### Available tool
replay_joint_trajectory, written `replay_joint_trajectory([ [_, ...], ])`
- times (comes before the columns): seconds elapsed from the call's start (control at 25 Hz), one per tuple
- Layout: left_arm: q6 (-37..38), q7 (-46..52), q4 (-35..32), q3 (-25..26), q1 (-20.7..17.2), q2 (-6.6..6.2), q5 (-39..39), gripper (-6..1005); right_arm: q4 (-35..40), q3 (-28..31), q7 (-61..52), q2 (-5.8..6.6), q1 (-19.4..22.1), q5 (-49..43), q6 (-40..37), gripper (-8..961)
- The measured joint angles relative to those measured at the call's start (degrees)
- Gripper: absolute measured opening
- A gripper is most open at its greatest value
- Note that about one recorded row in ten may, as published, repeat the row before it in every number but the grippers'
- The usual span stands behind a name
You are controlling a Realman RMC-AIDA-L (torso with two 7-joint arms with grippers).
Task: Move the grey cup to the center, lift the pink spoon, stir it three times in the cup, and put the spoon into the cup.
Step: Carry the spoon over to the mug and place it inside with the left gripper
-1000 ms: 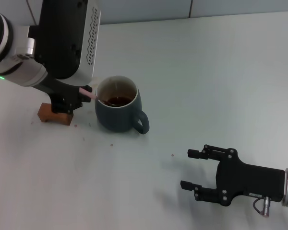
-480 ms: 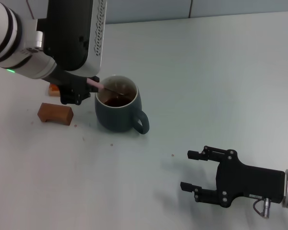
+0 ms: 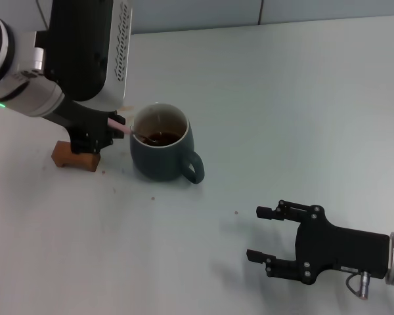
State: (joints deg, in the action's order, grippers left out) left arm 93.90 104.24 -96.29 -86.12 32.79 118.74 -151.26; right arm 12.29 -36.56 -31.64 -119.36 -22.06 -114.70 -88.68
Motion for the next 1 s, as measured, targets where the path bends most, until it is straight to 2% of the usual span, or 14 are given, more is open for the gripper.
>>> replay_joint_trajectory([
  [0.56, -5.9, 1.2, 3.2, -1.5, 0.6, 0.32, 0.0, 165, -0.3, 0.1, 0.0, 0.0, 0.0, 0.0, -0.3, 716],
  [1.0, -3.4, 1.4, 3.0, 0.3, -0.2, -0.02, -0.7, 167, -0.3, 0.0, 0.0, 0.0, -0.1, 0.0, -0.4, 716],
])
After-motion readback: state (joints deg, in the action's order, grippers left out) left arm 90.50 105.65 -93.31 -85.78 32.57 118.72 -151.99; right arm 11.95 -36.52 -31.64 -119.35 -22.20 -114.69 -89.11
